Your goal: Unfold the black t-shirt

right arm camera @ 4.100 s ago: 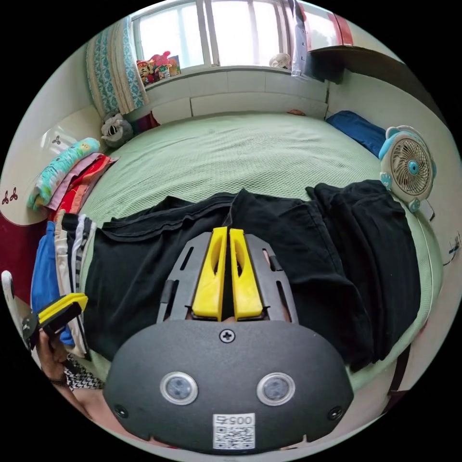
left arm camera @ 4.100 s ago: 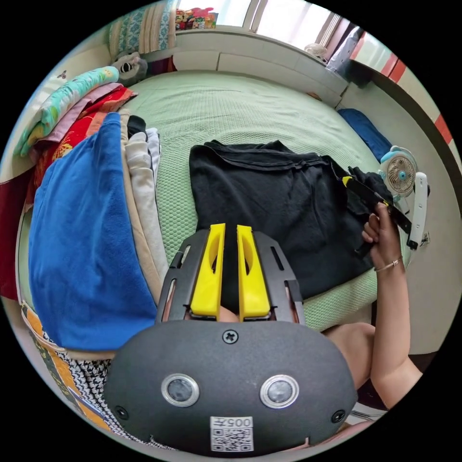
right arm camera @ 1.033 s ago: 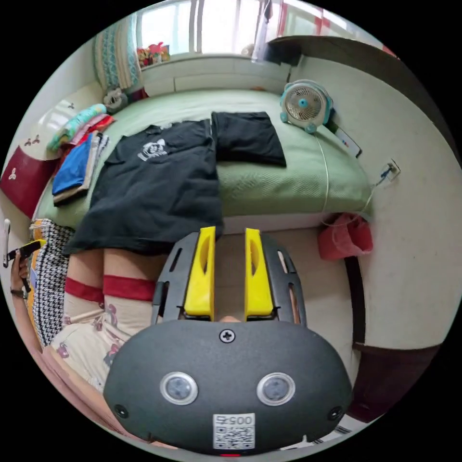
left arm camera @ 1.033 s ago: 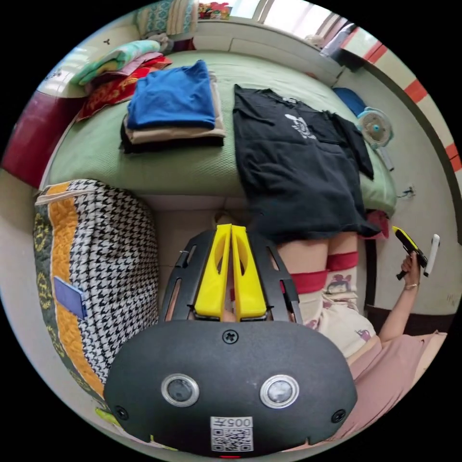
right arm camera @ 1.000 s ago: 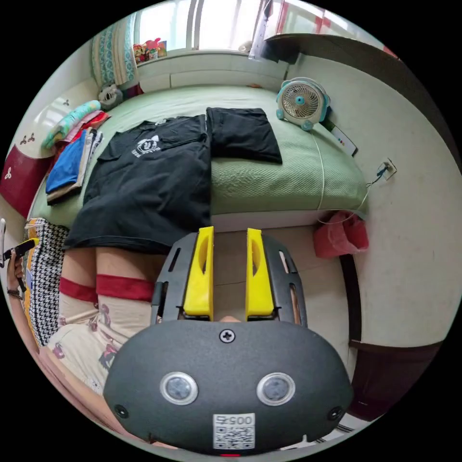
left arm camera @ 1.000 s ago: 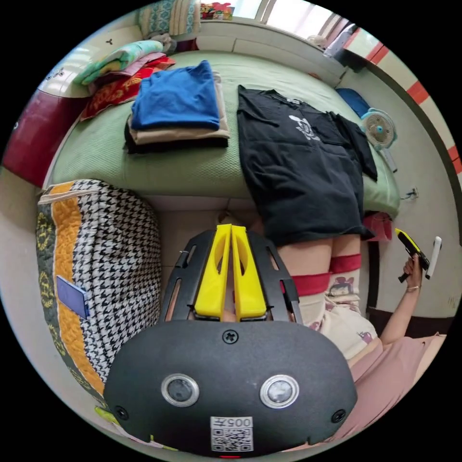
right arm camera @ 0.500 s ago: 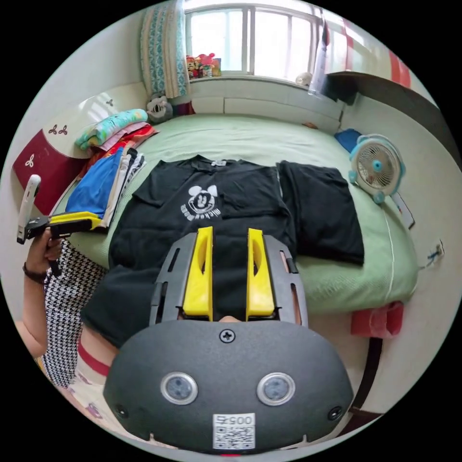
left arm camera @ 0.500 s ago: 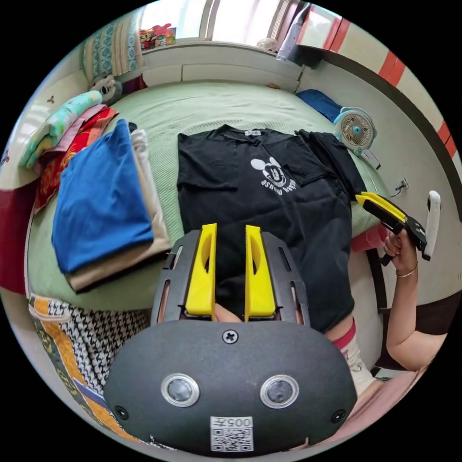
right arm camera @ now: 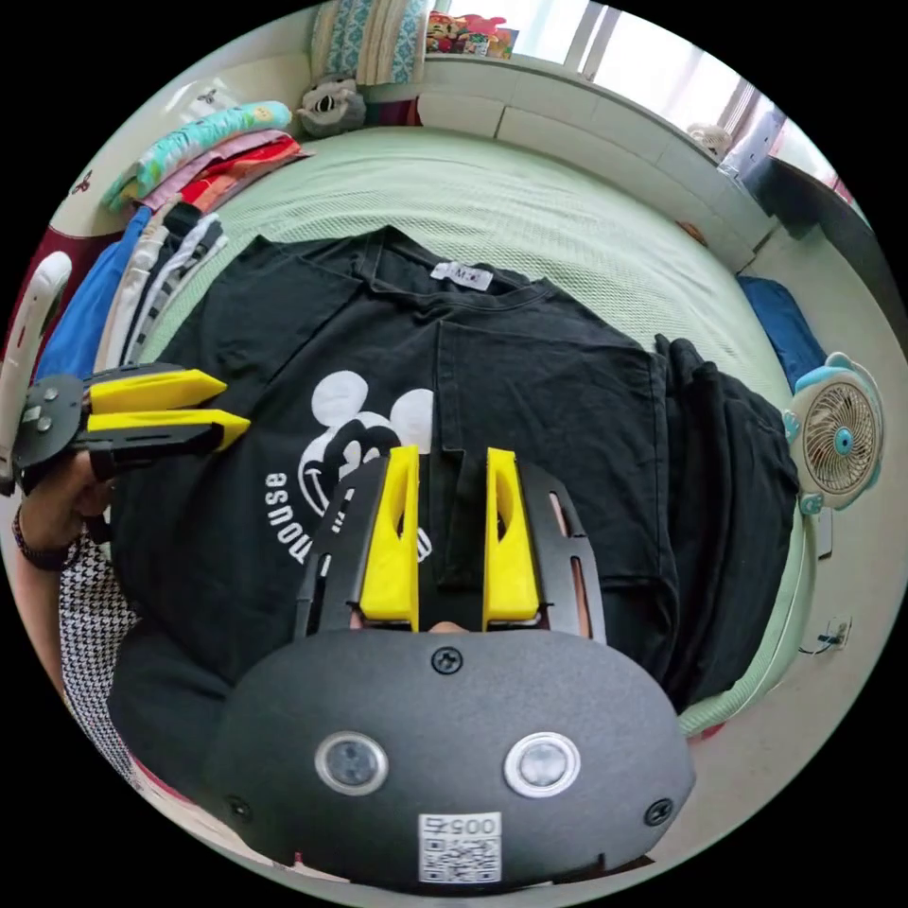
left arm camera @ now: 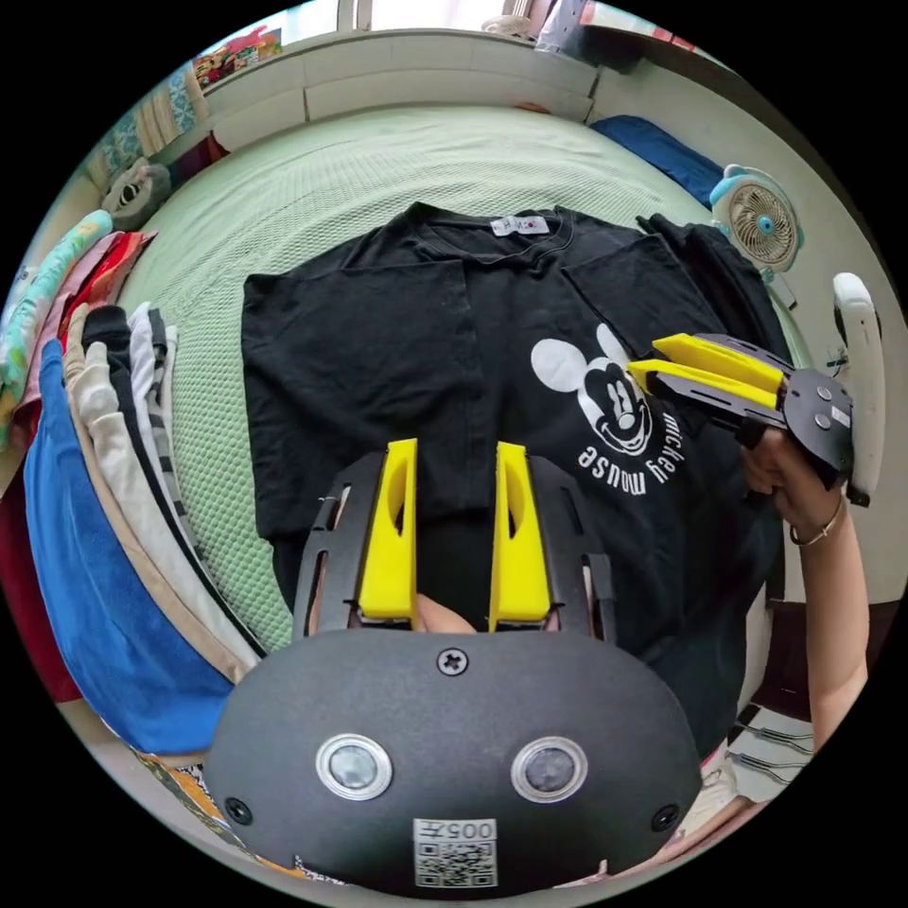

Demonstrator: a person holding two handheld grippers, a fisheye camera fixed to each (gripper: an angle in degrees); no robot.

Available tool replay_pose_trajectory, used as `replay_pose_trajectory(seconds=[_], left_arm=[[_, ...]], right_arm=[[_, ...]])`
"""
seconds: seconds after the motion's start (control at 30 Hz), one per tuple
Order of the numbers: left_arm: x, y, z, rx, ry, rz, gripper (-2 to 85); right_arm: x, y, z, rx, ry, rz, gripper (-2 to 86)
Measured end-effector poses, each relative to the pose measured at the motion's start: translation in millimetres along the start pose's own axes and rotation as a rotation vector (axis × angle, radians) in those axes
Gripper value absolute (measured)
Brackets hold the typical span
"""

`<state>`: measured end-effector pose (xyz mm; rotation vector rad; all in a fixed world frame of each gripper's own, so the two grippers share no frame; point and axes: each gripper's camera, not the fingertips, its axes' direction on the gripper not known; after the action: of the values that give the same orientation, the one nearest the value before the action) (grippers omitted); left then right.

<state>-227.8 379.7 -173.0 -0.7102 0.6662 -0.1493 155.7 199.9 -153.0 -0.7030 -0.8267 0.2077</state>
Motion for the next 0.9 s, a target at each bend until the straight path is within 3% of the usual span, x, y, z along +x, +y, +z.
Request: replay_pose_trajectory(seconds=[0.17, 0.33, 0.43, 0.53, 0.7, 0.8, 0.9], left_arm=[[-14.7, -4.1, 0.9, 0.002, 0.058, 0.0, 4.8], [-18.7, -15.6, -10.0, 0.013, 0.04, -0.016, 1.5], [-45.2, -15.5, -39.5, 0.091, 0.078, -0.128, 0.8], [-91.3, 0.7, -72.4, 0.184, -0.005, -0.293, 0.4], [-170.2, 58.4, -93.2, 0.228, -0.046, -0.609, -0.4], [-190.8, 96.0, -92.2, 0.24, -0.018, -0.724, -0.6], [-180.3, 116.4, -91.2, 0.256, 0.024, -0.712, -0.6]], right_arm=[[19.2, 1.5, 5.7, 0.05, -0.016, 0.025, 0.8], [56.8, -9.6, -2.1, 0.043, -0.135, 0.082, -1.2], [98.3, -18.5, -33.3, 0.103, -0.163, 0.169, -1.3], [165.7, -14.9, -67.9, 0.162, -0.197, 0.316, -1.3], [293.1, 49.8, -76.4, 0.143, -0.173, 0.661, -1.3], [318.4, 99.9, -68.8, 0.159, -0.211, 0.791, -1.0], [304.6, 126.1, -74.8, 0.209, -0.21, 0.776, -0.9]])
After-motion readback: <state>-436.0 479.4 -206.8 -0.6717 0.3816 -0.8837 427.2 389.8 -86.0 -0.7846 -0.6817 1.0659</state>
